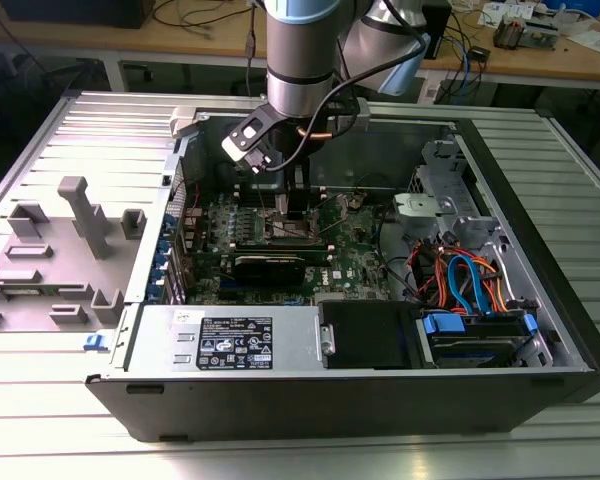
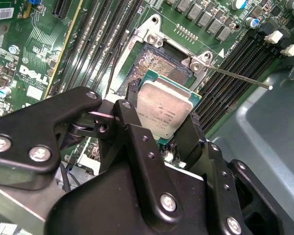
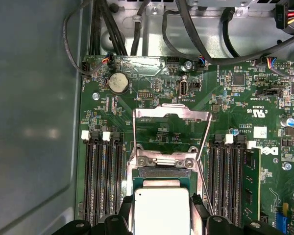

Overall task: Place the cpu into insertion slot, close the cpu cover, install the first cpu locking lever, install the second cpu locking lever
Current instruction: 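Place the cpu into insertion slot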

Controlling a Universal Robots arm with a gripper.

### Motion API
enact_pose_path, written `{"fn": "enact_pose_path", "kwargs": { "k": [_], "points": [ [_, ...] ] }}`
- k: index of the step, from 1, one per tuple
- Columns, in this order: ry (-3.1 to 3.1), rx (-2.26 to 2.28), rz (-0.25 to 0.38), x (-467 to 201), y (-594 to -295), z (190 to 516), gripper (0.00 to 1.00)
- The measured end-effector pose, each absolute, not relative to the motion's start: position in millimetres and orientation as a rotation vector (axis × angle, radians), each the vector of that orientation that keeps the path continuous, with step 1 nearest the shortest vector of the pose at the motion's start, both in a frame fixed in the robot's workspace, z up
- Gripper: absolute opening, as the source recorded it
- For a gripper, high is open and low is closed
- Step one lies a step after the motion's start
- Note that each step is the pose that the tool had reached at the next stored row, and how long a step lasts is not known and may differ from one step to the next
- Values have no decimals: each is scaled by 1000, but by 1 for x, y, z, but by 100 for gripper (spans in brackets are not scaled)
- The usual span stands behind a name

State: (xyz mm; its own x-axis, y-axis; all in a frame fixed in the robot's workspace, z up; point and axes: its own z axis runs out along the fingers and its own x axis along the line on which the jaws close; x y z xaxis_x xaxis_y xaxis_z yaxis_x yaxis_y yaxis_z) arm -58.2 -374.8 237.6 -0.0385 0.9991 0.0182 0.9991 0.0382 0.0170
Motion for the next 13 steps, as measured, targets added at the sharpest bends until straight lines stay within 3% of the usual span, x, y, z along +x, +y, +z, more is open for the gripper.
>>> {"fn": "enact_pose_path", "kwargs": {
  "k": [13],
  "points": [
    [-2265,-2181,-33,-58,-375,230,55]
  ]
}}
